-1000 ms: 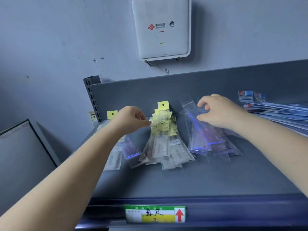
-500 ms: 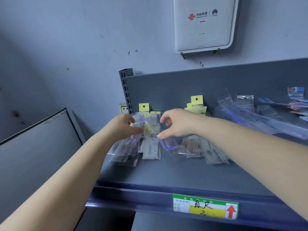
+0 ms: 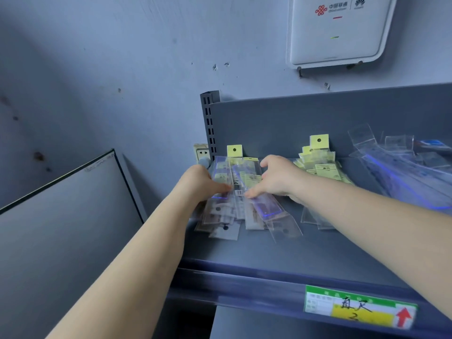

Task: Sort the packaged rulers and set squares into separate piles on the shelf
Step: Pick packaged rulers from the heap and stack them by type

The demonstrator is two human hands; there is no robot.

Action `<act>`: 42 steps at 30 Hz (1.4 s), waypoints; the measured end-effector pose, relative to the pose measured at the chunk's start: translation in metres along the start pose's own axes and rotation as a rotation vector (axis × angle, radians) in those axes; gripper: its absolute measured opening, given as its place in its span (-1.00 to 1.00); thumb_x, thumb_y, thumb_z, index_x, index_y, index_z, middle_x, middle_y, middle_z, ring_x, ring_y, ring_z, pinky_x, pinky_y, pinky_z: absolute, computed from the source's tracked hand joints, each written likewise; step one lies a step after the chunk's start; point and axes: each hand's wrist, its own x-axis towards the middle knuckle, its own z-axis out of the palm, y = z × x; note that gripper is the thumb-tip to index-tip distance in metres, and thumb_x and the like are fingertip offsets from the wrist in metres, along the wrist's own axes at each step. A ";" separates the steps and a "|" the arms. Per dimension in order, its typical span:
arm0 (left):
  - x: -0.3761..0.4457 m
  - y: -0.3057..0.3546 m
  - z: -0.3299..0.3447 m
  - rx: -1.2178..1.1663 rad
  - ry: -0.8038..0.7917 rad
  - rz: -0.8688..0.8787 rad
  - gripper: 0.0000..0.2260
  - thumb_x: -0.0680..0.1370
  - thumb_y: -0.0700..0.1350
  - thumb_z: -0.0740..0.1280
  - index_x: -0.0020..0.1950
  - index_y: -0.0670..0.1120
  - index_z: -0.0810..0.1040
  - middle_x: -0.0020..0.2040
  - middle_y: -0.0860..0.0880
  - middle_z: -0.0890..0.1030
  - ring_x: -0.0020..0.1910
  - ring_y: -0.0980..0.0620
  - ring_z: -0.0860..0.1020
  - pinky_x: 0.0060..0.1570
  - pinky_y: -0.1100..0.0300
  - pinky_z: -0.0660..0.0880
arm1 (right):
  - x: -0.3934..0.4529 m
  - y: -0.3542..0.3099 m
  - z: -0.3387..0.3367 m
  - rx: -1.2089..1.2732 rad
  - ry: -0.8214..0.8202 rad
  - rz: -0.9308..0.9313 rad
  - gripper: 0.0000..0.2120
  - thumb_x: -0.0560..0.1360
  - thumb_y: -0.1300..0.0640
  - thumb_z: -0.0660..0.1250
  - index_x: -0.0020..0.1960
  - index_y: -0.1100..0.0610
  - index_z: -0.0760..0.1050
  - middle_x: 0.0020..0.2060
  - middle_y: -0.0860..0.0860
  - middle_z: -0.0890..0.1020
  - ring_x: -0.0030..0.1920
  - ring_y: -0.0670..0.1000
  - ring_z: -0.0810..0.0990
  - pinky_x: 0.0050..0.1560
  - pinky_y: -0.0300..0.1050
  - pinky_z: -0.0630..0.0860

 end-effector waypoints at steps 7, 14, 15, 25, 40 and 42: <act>0.005 -0.008 -0.003 -0.169 0.035 -0.043 -0.81 0.48 -0.19 0.36 -0.30 -0.12 0.40 -0.45 -0.04 0.40 -0.51 0.01 0.33 -0.55 0.33 0.28 | 0.013 0.007 0.009 0.313 0.114 0.012 -0.56 0.34 0.34 0.34 0.20 0.44 0.41 -0.31 0.21 0.41 -0.28 0.07 0.36 -0.14 -0.14 0.29; 0.002 -0.002 -0.012 -0.600 0.051 -0.055 -0.91 0.52 -0.26 0.28 -0.18 -0.15 0.51 -0.36 -0.05 0.50 -0.53 0.08 0.42 -0.44 0.25 0.35 | 0.005 0.010 -0.017 0.826 0.126 0.044 -0.90 0.41 0.40 0.24 -0.24 0.29 0.48 -0.39 0.14 0.51 -0.39 0.05 0.42 -0.32 -0.20 0.41; 0.000 0.002 -0.013 -0.677 0.030 -0.061 -0.93 0.52 -0.26 0.29 -0.16 -0.16 0.51 -0.35 -0.06 0.51 -0.52 0.08 0.44 -0.42 0.24 0.39 | 0.004 0.012 -0.022 0.893 0.105 0.045 -0.86 0.43 0.42 0.23 -0.27 0.27 0.46 -0.40 0.13 0.50 -0.45 0.00 0.44 -0.41 -0.27 0.41; -0.021 0.052 -0.007 -0.991 -0.328 0.141 -0.84 0.44 -0.34 0.39 -0.08 -0.10 0.55 -0.26 -0.05 0.62 -0.39 0.11 0.58 -0.35 0.27 0.58 | -0.006 0.030 -0.063 1.250 0.078 0.032 -0.82 0.45 0.39 0.35 -0.20 0.18 0.41 -0.40 0.08 0.56 -0.53 -0.08 0.57 -0.52 -0.33 0.50; -0.034 0.138 0.022 -0.731 -0.355 0.426 -0.73 0.40 -0.49 0.37 -0.05 -0.16 0.54 -0.37 0.01 0.62 -0.40 0.04 0.62 -0.30 0.14 0.61 | -0.044 0.084 -0.116 1.114 0.365 -0.098 -0.80 0.44 0.31 0.40 -0.17 0.13 0.39 -0.25 0.06 0.60 -0.30 -0.03 0.58 -0.26 -0.21 0.56; -0.031 0.148 0.020 -0.635 -0.282 0.466 -0.75 0.39 -0.48 0.38 -0.07 -0.17 0.56 -0.35 -0.01 0.60 -0.45 0.10 0.60 -0.36 0.21 0.60 | -0.049 0.094 -0.132 1.151 0.337 -0.106 -0.88 0.48 0.21 0.37 -0.12 0.13 0.42 -0.21 0.06 0.60 -0.25 0.00 0.59 -0.19 -0.18 0.57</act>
